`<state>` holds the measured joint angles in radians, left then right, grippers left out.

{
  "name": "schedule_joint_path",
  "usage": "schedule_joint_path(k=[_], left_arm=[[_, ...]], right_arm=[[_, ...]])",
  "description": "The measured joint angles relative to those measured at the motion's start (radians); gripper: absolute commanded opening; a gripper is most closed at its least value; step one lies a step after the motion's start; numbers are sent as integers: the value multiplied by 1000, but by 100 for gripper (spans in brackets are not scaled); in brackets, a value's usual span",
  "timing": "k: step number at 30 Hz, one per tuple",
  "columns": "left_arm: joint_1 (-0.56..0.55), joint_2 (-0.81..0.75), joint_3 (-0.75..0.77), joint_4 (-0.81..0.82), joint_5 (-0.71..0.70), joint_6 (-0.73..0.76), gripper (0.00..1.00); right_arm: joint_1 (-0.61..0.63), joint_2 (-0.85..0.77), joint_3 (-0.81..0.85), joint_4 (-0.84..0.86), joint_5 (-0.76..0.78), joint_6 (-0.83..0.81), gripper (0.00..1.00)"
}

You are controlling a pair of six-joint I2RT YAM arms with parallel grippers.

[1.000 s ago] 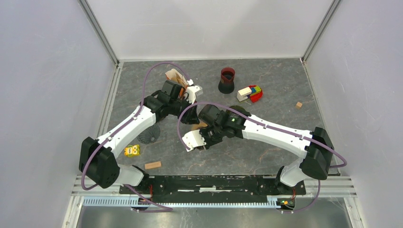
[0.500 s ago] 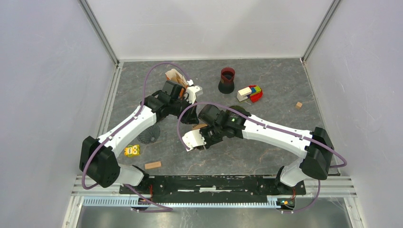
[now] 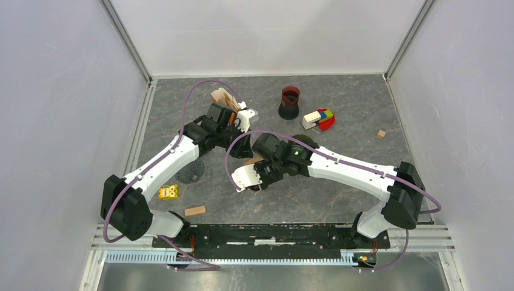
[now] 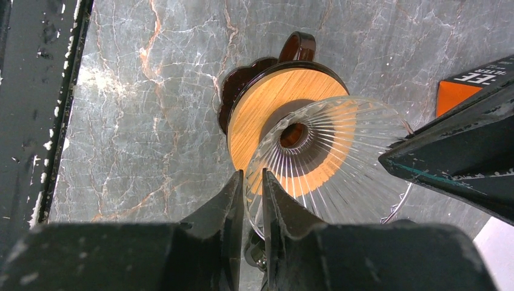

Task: Place the coffee filter in the dripper
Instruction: Adjust the coffee dripper in the dripper holder.

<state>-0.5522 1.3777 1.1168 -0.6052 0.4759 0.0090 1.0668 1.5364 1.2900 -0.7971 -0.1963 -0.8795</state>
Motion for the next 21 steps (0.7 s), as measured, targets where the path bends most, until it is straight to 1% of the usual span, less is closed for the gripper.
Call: schedule_joint_path(k=[14, 21], left_arm=[[0, -6, -2, 2, -28, 0, 2], [0, -19, -32, 42, -23, 0, 2]], right_arm=[[0, 11, 4, 19, -1, -1, 14], [0, 14, 10, 15, -1, -5, 10]])
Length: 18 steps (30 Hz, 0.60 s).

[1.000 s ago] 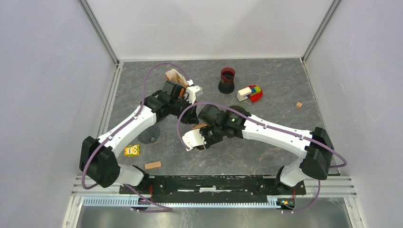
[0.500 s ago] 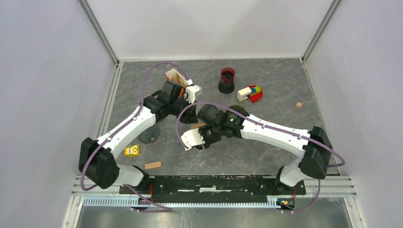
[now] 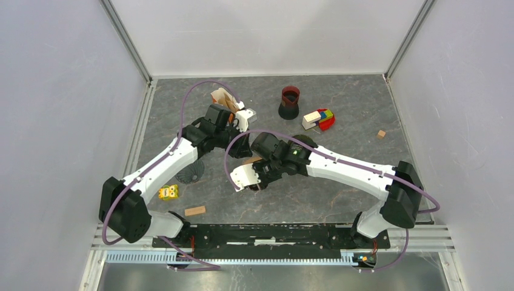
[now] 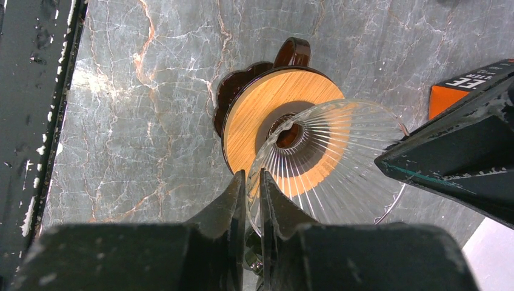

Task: Place the coffee filter in the dripper
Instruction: Adjust the coffee dripper in the dripper holder.

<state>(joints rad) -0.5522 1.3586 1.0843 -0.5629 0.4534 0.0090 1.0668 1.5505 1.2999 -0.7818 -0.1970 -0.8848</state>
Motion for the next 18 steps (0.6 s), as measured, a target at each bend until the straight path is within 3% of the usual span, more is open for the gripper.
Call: schedule_joint_path(k=[10, 18], left_arm=[[1, -19, -33, 43, 2, 0, 2], [1, -29, -48, 59, 2, 0, 2]], right_arm=[[0, 5, 4, -3, -1, -2, 1], [0, 10, 7, -5, -1, -2, 0]])
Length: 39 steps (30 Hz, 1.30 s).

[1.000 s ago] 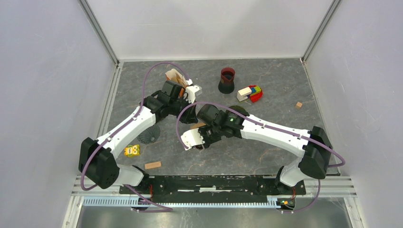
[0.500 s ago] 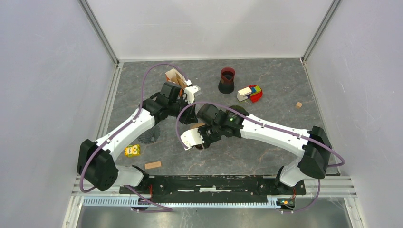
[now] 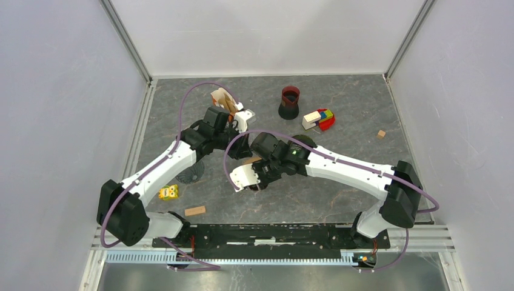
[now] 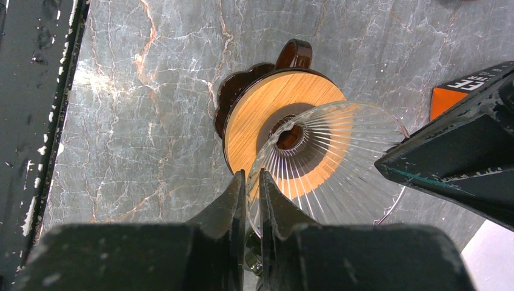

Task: Place the coffee filter in the dripper
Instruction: Adjust the coffee dripper in the dripper holder.

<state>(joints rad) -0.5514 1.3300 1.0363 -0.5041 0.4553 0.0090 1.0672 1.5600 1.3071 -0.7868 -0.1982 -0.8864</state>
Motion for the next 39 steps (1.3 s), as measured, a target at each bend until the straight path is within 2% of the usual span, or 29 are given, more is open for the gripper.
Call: schedule_joint_path(k=[39], left_arm=[[2, -68, -131, 171, 3, 15, 2]], right_arm=[[4, 43, 39, -27, 0, 11, 0]])
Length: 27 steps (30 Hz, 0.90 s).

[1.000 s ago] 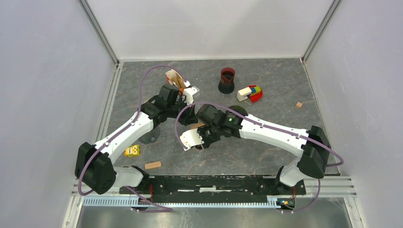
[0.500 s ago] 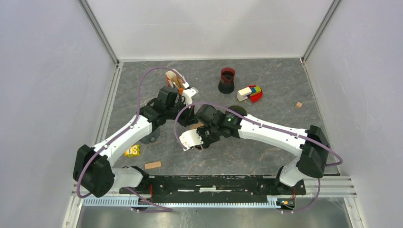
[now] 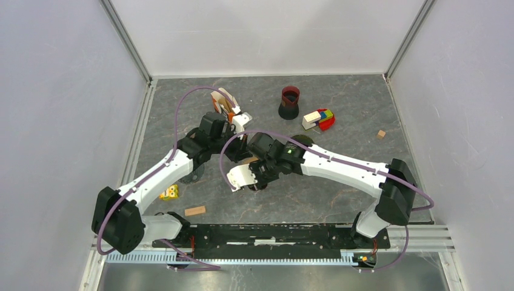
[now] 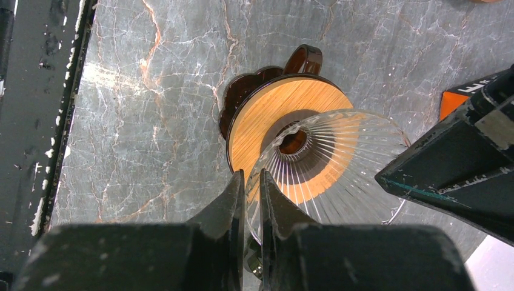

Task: Place the coffee filter in the dripper
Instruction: Adjust the coffee dripper in the dripper holder.

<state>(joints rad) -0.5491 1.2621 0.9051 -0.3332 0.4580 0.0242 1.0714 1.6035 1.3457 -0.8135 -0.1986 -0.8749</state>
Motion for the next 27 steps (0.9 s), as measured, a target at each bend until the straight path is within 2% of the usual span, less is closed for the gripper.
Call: schedule_joint_path(k=[27], left_arm=[[3, -26, -50, 55, 14, 48, 2]], right_arm=[[2, 35, 23, -13, -6, 18, 0]])
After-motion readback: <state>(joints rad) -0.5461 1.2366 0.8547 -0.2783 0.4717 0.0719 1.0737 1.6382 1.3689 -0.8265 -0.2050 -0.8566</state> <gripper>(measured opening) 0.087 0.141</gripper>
